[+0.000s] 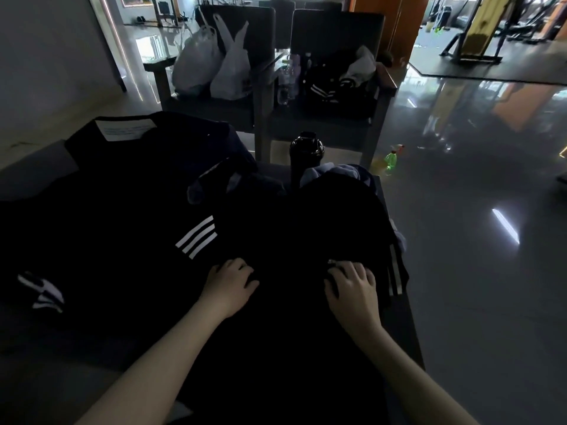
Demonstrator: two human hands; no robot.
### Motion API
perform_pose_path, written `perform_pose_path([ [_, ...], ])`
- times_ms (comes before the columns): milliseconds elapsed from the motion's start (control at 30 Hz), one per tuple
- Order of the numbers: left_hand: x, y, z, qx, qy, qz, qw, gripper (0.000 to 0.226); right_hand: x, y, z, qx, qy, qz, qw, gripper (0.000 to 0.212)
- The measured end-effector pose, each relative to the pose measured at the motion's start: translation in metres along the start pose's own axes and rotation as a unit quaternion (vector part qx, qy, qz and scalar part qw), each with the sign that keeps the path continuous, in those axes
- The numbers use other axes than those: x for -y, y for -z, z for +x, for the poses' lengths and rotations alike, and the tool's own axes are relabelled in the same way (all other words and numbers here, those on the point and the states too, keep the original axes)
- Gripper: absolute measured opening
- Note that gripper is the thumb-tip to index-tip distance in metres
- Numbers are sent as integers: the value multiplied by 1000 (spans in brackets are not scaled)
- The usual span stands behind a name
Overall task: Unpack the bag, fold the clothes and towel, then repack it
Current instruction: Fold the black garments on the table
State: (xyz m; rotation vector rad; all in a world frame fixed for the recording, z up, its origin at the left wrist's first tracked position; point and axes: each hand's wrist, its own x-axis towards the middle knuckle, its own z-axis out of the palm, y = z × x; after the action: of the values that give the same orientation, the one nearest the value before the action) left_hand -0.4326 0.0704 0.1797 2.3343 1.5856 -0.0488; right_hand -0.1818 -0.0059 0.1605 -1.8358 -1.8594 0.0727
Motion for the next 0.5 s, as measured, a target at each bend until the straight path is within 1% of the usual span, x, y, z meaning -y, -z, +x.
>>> perform_pose_path([
  [33,1,-2,-12,-9,15,-5,1000,48,2,-4,-17,5,-6,8,1000,44],
  [100,4,-7,-32,-20,41,-16,999,49,6,-9,-44,63,-20,2,998,53],
  [167,11,-11,-48,9,60,-26,998,52,5,-9,-56,130,-31,-12,991,68],
  [200,15,-12,-53,28,66,-18,997,54,3,-7,-57,153,-35,-19,987,70],
  [267,23,-12,-62,49,87,13,995,58,-2,-1,-51,187,-36,-26,981,60],
  [333,29,-9,-69,57,127,14,990,59,-3,7,-46,212,-44,-32,976,54],
  [400,35,-7,-77,63,141,21,988,62,3,16,-50,205,-68,-54,975,54],
  [500,44,-9,-87,48,143,36,988,61,18,22,-74,130,-134,-97,978,54],
])
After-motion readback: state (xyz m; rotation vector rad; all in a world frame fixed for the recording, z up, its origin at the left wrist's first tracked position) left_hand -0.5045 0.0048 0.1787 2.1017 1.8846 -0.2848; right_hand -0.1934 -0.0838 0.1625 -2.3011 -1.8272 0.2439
